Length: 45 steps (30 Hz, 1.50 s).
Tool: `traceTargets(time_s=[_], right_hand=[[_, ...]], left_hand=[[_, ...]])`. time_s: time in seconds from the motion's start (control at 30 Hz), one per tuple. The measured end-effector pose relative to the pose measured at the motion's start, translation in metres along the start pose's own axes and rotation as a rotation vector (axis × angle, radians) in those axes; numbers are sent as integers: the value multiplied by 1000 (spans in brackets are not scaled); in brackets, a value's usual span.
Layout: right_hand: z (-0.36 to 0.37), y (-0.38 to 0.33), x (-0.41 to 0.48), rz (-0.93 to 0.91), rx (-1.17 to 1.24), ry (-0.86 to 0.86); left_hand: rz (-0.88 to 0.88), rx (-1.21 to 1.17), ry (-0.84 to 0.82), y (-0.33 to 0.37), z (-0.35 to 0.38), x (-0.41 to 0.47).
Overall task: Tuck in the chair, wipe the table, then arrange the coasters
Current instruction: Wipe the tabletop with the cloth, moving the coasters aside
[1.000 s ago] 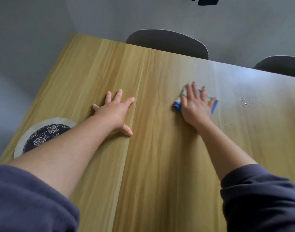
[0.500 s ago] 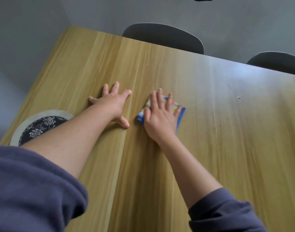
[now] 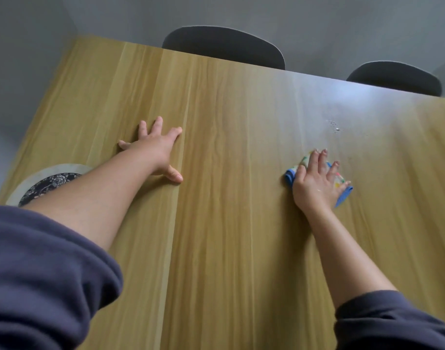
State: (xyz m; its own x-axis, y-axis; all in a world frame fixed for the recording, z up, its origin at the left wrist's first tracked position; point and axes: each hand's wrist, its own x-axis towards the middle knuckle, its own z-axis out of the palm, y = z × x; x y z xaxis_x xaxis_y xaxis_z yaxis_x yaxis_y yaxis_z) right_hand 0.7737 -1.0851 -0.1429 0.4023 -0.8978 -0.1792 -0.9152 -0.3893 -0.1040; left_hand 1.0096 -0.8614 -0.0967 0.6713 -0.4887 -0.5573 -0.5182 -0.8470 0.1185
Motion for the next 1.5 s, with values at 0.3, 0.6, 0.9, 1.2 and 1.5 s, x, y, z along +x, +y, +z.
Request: traceTargets(time_s=[0.3,0.6,0.9,1.2,1.5], right_hand=[[39,-109,-126,-551,9,-8],[29,-21,-102,-379,-26,15],[19,7,-89,-166,-2,-22],[13,6,-92,-157,-4,-54],[40,-36,-205,-386,-12,-28]], left_hand=[[-36,-37,77,2,4,-10],[-14,-54,262,-7,24,-35],[260,104,64,-4,68,-128],[115,183,-140,-5,118,-180],[109,158,-106,-4,114,-187]])
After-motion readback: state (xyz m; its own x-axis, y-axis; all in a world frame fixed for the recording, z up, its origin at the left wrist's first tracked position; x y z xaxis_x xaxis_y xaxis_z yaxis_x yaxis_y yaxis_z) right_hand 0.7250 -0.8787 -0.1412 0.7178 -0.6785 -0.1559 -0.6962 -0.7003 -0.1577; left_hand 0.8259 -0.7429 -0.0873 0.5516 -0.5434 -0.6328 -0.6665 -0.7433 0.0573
